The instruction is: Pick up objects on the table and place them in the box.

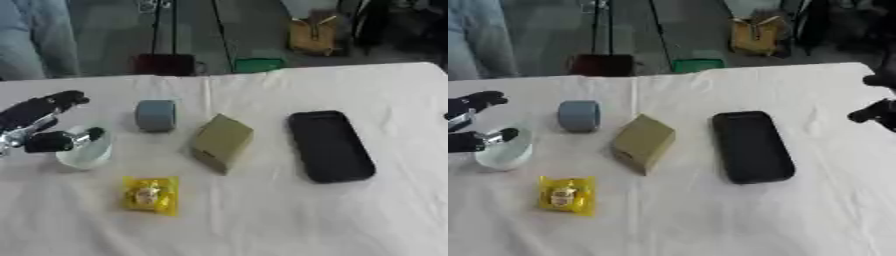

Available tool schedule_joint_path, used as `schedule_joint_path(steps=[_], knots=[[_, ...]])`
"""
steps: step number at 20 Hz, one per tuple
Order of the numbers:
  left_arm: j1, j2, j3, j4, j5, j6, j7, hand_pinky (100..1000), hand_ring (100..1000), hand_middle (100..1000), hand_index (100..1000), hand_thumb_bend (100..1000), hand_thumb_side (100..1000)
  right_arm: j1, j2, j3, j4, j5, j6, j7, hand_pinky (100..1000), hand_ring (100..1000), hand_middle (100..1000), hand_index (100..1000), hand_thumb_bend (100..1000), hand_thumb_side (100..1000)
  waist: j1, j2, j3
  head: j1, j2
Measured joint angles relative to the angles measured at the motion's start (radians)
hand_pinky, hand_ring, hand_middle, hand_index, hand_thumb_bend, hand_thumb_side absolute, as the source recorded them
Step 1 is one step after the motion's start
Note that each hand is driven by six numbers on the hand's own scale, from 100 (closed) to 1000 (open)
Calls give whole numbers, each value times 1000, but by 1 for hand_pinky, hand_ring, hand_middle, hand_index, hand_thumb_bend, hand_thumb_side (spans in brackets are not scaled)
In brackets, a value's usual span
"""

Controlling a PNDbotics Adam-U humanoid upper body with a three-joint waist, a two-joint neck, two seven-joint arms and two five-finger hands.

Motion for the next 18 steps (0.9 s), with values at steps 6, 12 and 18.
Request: schedule_joint_path(steps=[6,12,18], knots=[[-16,-20,-15,95,-52,2,68,882,1000,1000,1000,495,1000,0,3,0,0,-1,0,0,667,554,791,848,100,761,-4,0,0,1,0],[-29,-43,-17,156,-67,-6,102,877,1000,1000,1000,477,1000,0,7,2,0,-2,0,0,667,553,788,848,100,761,-7,1,-2,3,0],[-41,-44,-25,163,-67,-16,109,877,1000,1000,1000,479,1000,0,7,2,0,-2,0,0,667,550,784,848,100,763,-7,1,-2,3,0]])
